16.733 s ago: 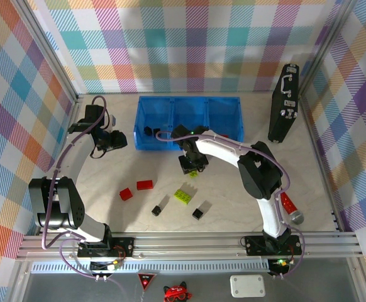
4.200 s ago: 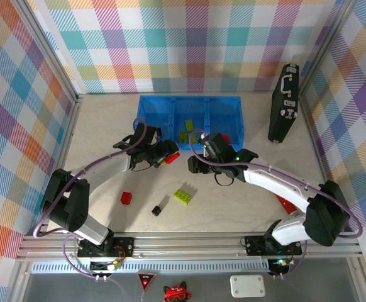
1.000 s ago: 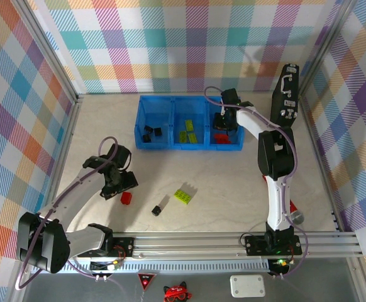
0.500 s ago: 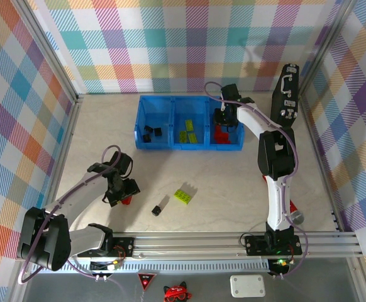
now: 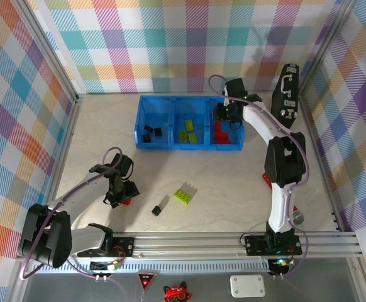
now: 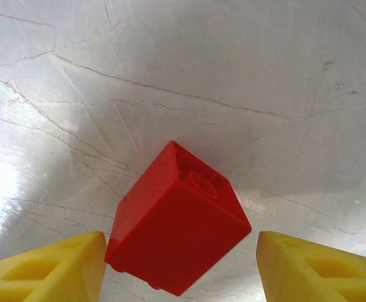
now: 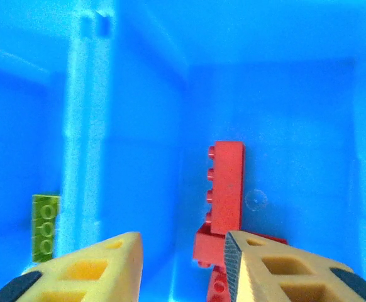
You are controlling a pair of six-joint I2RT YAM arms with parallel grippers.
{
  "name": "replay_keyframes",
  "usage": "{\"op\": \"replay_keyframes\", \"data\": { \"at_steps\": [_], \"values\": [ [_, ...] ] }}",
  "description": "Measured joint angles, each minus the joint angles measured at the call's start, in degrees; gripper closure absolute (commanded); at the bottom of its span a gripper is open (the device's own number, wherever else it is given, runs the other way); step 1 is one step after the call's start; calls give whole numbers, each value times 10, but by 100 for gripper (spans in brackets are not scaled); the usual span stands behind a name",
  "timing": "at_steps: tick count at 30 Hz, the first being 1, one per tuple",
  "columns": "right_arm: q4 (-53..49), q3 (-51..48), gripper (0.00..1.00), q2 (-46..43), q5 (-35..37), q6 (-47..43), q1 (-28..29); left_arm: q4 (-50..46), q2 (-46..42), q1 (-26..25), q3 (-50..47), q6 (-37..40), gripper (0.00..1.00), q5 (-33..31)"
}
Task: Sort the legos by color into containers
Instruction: Pick up the lego from the bottom-left of the table.
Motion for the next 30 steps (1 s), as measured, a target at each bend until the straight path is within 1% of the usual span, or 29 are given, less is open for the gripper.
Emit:
{"op": "replay_keyframes", "data": {
  "at_steps": [3, 6, 11, 16, 20, 24, 30],
  "values": [
    [1, -15, 59, -39, -4, 0, 0, 4, 12, 0, 1, 2, 37, -10],
    [1, -36, 59, -73, -9, 4, 0, 12, 21, 0, 1, 2, 40, -16],
    [1, -73, 59, -116, -14, 12, 3, 22, 28, 0, 1, 4, 49, -19],
    [1, -105, 59, -153, -15, 16, 12, 24, 28, 0, 2, 6, 52, -22],
    [1, -137, 59, -188, -18, 20, 31, 24, 19, 0, 9, 6, 52, -21],
    [7, -182, 59, -225, -32, 33, 50, 28, -3, 0, 27, 2, 53, -3],
    [73, -302, 58, -279, -88, 75, 80, 77, -32, 0, 45, -39, 54, 58]
  ]
}}
